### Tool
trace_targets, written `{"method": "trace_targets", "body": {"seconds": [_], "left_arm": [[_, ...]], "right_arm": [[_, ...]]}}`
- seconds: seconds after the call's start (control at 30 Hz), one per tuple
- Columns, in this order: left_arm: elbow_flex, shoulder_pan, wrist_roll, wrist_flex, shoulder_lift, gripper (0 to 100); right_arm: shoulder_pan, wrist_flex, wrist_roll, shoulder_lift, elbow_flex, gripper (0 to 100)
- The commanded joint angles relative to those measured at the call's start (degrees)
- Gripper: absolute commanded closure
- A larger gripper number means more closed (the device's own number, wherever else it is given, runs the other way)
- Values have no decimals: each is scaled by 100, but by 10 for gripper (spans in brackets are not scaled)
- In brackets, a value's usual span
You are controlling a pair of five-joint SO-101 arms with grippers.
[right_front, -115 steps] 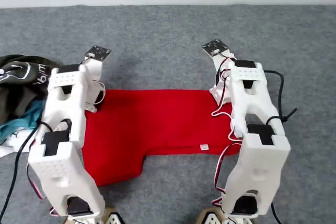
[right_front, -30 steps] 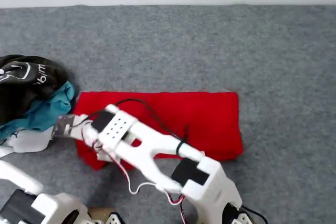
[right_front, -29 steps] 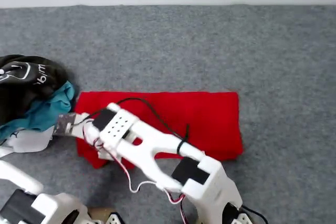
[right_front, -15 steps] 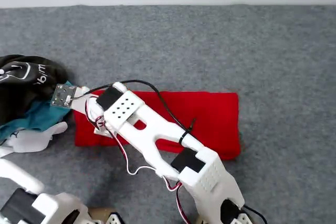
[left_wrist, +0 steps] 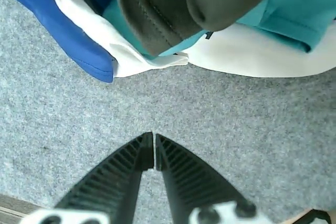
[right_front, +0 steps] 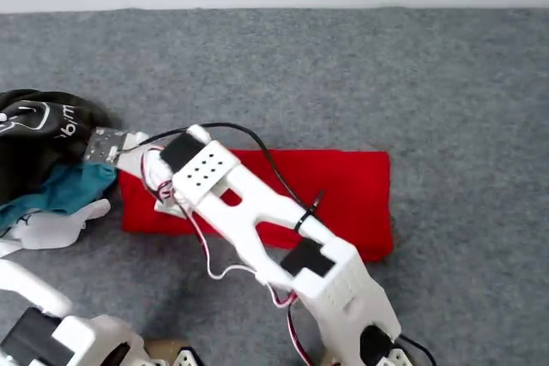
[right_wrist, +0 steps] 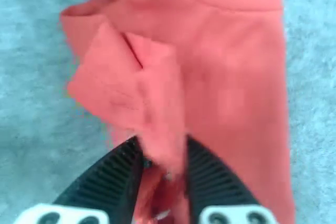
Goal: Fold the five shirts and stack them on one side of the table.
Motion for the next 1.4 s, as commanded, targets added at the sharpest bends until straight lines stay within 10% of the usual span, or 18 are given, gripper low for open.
{"method": "trace_targets", "body": {"seconds": [0.0, 1.37], "left_arm": [[-84, 44, -26, 9, -308, 985], [-84, 44, -26, 35, -308, 985]], "right_arm": [[382, -470, 9, 154, -360, 813], [760, 1912, -9, 1077, -2954, 978]]}}
